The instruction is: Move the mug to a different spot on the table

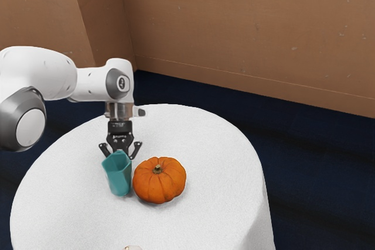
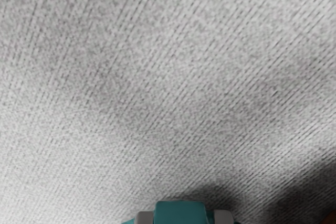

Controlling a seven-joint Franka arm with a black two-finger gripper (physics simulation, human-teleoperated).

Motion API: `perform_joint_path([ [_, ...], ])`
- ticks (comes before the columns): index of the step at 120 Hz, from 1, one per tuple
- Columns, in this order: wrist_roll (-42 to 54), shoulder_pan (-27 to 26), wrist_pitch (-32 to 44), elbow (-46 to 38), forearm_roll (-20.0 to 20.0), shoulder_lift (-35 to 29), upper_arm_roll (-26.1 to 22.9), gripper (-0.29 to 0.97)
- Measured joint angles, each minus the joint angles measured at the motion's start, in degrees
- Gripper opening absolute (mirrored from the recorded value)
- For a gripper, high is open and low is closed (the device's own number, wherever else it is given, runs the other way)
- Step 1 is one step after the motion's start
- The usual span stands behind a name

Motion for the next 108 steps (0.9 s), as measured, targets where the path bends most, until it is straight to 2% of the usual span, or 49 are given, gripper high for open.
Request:
perform_joint_path([
  [17, 0.1, 0.0, 1.0, -1.5, -0.3, 0.1, 0.0, -0.06],
  [38, 0.3, 0.0, 1.6, -1.6, -1.1, 0.0, 0.0, 0.32],
  [57, 0.5, 0.0, 1.7, -1.3, -1.3, -0.3, 0.6, 0.51],
  [92, 1.1, 0.0, 1.8, 7.2, -1.0, -2.9, 2.5, 0.64],
  [100, 1.3, -0.1, 1.8, 10.5, -0.5, -5.3, 3.3, 0.65],
  [108, 2.2, -0.7, 1.6, 12.5, 2.7, -10.9, 3.2, 0.66],
])
